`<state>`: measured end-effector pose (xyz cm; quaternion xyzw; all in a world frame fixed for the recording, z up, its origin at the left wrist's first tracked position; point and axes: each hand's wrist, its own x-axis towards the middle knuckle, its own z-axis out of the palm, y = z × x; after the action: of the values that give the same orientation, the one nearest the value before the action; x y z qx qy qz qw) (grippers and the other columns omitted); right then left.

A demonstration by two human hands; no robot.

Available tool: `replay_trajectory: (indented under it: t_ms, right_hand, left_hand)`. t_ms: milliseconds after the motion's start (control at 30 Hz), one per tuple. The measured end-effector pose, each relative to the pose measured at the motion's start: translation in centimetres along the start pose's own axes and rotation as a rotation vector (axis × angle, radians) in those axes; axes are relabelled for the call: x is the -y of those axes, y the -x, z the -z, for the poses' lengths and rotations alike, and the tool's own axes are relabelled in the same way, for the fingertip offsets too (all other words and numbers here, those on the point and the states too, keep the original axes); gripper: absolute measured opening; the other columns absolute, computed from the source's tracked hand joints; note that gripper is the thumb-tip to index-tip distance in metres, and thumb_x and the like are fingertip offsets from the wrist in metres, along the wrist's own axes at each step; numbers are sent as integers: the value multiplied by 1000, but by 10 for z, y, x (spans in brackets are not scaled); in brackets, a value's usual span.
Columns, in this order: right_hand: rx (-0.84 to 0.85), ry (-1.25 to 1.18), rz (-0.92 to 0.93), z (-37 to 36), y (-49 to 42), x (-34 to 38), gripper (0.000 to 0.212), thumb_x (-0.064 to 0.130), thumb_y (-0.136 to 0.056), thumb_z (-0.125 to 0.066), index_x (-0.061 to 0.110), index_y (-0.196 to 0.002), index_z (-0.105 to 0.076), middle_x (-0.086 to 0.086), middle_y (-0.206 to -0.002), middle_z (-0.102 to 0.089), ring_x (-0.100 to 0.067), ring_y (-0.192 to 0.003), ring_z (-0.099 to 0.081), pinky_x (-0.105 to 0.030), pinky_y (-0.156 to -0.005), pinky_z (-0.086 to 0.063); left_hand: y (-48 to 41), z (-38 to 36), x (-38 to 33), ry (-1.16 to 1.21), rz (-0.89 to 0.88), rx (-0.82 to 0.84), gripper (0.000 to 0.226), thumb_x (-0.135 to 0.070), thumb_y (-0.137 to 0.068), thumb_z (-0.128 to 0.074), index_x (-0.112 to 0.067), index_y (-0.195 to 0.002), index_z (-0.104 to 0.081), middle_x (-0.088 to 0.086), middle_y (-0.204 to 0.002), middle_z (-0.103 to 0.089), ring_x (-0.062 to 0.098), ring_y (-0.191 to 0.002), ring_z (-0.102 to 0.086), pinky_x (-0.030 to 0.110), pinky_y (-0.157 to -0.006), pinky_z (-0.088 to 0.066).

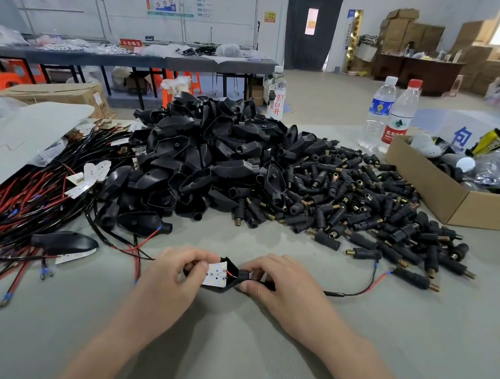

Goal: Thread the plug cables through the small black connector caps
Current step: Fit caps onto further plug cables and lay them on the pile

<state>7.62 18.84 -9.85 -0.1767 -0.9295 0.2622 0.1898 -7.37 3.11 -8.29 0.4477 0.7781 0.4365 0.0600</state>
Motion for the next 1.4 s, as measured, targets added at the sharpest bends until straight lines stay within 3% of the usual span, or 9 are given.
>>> replay_trajectory:
  t_ms: [100,200,300,433,700,1000,1400]
  right_hand:
    - [7,-7,1,-2,-1,-1,18,44,-93,-62,40,-111,-63,29,-87,-52,3,-96,-44,-12,-81,-32]
    - [3,2,9,-4,-1,-3,19,42,-94,-61,40,-113,-62,31,-88,-51,5,-98,-43,-11,-83,-31]
    - [0,-5,5,-4,-2,-3,21,42,-95,-61,41,-115,-62,31,-88,-51,5,-98,-43,-12,-84,-32]
    - [5,-17,3,-4,-2,-3,22,41,-94,-62,39,-117,-64,30,-87,-51,3,-97,-44,-14,-84,-32]
    - [12,-25,10,-3,-2,0,26,41,-95,-61,40,-121,-64,29,-87,-49,13,-94,-42,-12,-84,-31]
    - [35,3,24,-2,-3,3,29,38,-97,-60,39,-126,-63,30,-85,-45,4,-93,-40,-25,-92,-37]
    - [66,-24,19,2,-2,-4,31,24,-98,-60,38,-126,-62,30,-92,-50,3,-99,-45,-15,-90,-35]
  left_hand:
    - [-1,-4,0,-56,-42,-30,29,-14,-97,-59,-41,-92,-70,-27,-95,-63,2,-103,-48,4,-83,-32]
    - [-2,-8,4,-37,-37,-1,31,-15,-98,-57,-43,-90,-69,-17,-92,-58,4,-102,-48,6,-81,-33]
    - [-2,-10,7,12,-32,24,32,-13,-98,-57,-43,-92,-68,-17,-94,-56,6,-95,-53,10,-76,-37]
    - [-2,-12,6,69,-41,-20,30,-9,-95,-62,-39,-98,-65,-20,-96,-53,0,-99,-56,5,-81,-38]
    - [-5,-16,8,148,70,23,20,-18,-98,-60,-37,-96,-67,-22,-91,-67,-2,-91,-62,9,-74,-41]
    - [-4,-13,2,179,76,49,22,-12,-99,-56,-30,-94,-67,-15,-91,-67,4,-88,-61,11,-73,-43]
    - [-5,-12,4,156,68,68,20,-14,-99,-56,-30,-94,-66,-20,-88,-68,-1,-83,-61,7,-69,-41]
